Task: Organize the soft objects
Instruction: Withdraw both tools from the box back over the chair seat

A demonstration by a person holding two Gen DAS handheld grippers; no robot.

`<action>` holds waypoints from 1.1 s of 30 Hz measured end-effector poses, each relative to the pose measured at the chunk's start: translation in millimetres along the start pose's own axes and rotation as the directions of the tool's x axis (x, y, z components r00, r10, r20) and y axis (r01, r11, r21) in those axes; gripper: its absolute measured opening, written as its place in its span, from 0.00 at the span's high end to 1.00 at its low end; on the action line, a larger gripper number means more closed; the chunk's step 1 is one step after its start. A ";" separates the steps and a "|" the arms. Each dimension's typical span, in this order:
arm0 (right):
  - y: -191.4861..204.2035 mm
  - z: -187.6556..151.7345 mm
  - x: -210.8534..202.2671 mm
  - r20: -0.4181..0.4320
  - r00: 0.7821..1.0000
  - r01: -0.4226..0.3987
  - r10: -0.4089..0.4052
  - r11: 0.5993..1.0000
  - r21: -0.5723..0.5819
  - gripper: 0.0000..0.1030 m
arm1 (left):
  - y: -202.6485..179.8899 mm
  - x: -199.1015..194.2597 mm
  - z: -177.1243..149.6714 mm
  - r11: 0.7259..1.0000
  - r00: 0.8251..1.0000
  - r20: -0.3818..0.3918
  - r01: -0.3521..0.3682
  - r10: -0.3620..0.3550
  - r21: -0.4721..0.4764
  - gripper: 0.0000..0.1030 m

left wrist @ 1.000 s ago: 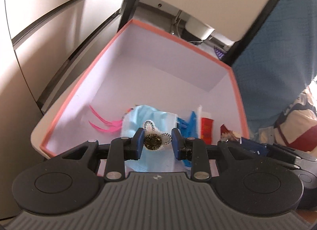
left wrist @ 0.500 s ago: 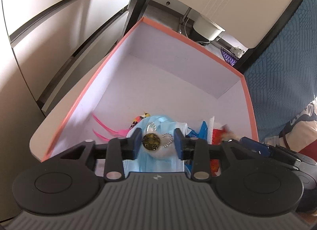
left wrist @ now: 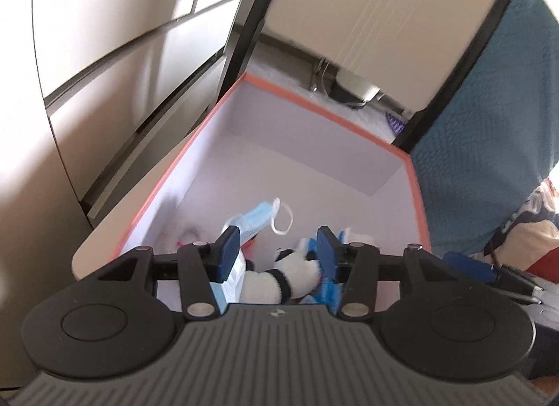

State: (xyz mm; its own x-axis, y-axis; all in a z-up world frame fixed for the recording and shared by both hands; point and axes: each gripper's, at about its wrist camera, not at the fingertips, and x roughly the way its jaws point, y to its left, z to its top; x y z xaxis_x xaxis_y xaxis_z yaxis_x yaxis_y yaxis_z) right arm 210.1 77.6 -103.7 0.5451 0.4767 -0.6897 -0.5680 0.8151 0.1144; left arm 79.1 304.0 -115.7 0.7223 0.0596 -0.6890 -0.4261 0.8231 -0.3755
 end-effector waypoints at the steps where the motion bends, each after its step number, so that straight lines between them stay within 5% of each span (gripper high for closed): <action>1: -2.1 -1.3 -3.9 0.006 1.000 0.000 0.000 1.000 0.003 0.37 | -2.4 -4.1 -1.3 1.000 1.000 0.006 0.006 -0.006 -0.001 0.47; 9: -17.9 -16.8 -39.4 0.043 0.999 0.009 -0.011 1.000 0.027 0.37 | -41.3 -30.6 -24.2 0.992 0.998 0.064 -0.019 0.011 0.125 0.47; 17: -38.4 -32.7 -75.6 0.086 0.996 0.033 -0.037 0.998 0.048 0.37 | -74.7 -46.8 -44.2 0.988 0.997 0.083 -0.001 -0.012 0.156 0.47; 33: -84.6 -83.0 -126.6 0.138 0.977 0.145 -0.166 0.978 0.152 0.37 | -129.2 -43.0 -102.3 0.968 0.994 0.030 0.100 -0.109 0.232 0.47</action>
State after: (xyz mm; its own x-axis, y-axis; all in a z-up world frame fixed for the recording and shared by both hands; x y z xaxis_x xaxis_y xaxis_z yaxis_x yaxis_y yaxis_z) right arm 138.0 -79.1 -85.4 0.7114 0.3757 -0.5940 -0.3828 0.9159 0.1208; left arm 47.4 137.3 -100.9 0.7806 -0.0140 -0.6249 -0.2143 0.9332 -0.2885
